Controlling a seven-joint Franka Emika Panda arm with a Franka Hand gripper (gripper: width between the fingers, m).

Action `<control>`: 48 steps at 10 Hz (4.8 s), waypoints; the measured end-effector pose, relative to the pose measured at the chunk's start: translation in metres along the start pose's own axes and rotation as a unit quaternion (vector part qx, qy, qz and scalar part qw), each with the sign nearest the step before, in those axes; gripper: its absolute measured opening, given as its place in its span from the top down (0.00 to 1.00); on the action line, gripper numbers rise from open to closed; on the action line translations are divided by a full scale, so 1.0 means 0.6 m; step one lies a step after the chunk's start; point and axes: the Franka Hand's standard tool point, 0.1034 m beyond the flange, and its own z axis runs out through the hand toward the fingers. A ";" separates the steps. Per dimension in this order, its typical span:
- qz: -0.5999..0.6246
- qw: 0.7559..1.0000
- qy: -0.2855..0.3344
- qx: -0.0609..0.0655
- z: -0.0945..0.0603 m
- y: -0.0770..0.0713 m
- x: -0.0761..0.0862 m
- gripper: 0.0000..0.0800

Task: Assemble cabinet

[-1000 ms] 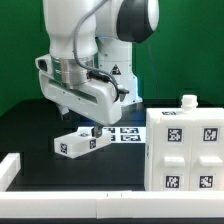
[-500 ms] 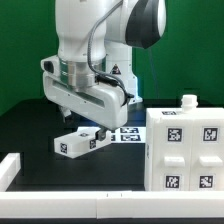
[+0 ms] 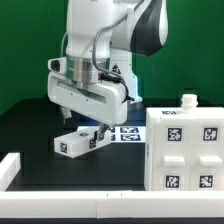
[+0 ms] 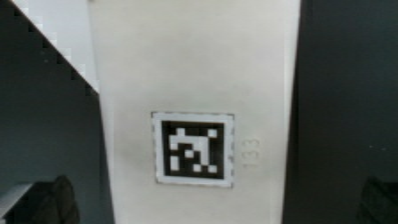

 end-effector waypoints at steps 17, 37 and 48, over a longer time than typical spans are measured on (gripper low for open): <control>-0.028 0.999 -0.029 0.031 -0.130 -0.069 0.039 0.30; -0.135 0.985 0.109 0.010 -0.339 -0.363 0.114 0.30; -0.123 0.987 0.101 0.019 -0.298 -0.394 0.079 0.30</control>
Offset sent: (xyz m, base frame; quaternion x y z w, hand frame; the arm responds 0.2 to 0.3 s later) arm -0.0039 0.0106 -0.0383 0.0039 0.0249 -0.0172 0.9995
